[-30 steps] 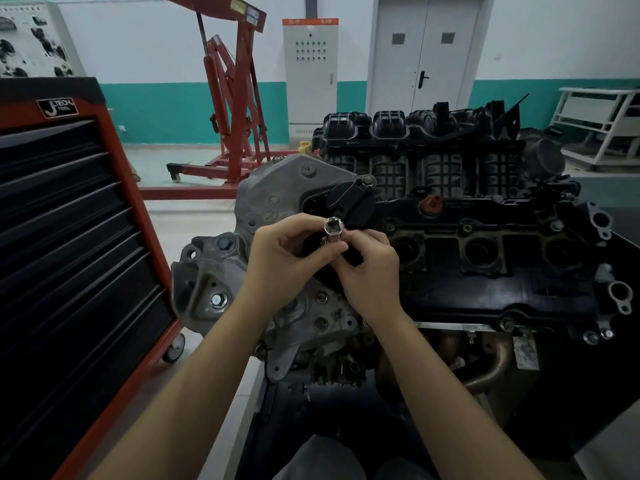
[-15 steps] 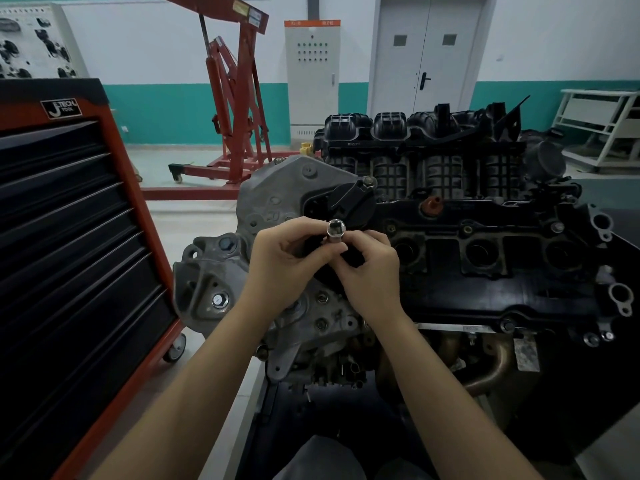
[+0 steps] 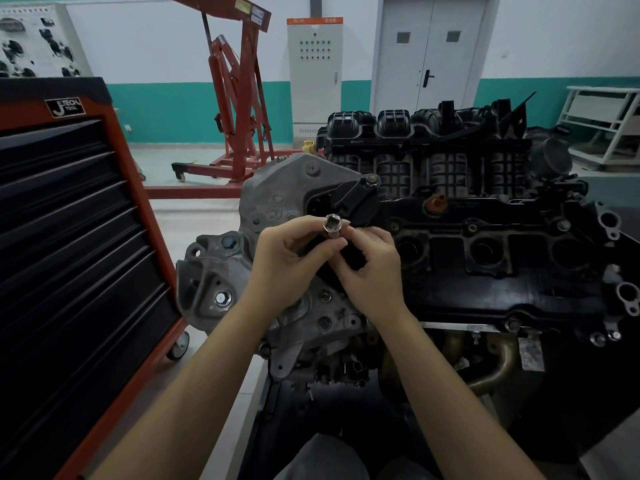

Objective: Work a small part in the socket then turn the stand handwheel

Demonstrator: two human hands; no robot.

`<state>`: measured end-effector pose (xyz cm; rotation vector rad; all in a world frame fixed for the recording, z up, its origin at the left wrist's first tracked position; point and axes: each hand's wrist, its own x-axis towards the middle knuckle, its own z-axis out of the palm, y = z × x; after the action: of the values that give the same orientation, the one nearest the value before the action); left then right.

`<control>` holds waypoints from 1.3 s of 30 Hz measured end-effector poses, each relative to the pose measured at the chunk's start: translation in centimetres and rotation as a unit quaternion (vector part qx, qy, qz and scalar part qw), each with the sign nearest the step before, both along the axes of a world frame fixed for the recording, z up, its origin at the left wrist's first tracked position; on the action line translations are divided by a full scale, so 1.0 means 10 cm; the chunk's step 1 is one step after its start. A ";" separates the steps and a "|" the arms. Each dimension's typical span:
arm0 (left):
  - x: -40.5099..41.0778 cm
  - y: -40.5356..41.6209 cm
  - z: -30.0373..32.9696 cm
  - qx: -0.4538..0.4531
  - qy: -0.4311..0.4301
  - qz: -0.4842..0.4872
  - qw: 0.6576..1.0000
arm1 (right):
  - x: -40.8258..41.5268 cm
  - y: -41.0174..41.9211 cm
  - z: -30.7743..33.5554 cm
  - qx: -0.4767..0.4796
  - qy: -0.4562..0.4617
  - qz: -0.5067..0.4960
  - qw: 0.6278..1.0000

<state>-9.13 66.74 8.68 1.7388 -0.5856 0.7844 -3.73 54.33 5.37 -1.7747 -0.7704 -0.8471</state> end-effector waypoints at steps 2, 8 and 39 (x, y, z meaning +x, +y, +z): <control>0.00 0.00 0.01 0.003 0.008 -0.012 1.000 | 0.01 0.00 -0.01 0.001 -0.012 -0.001 1.000; 0.02 0.00 -0.01 0.020 -0.024 0.025 0.999 | 0.03 0.00 -0.04 0.021 0.004 -0.012 1.000; 0.03 0.02 -0.04 0.002 -0.015 -0.004 1.000 | -0.01 0.01 0.01 -0.029 -0.017 -0.023 0.999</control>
<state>-8.79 66.91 8.33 1.7300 -0.6144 0.8042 -3.79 54.44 5.45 -1.8399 -0.7861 -0.8962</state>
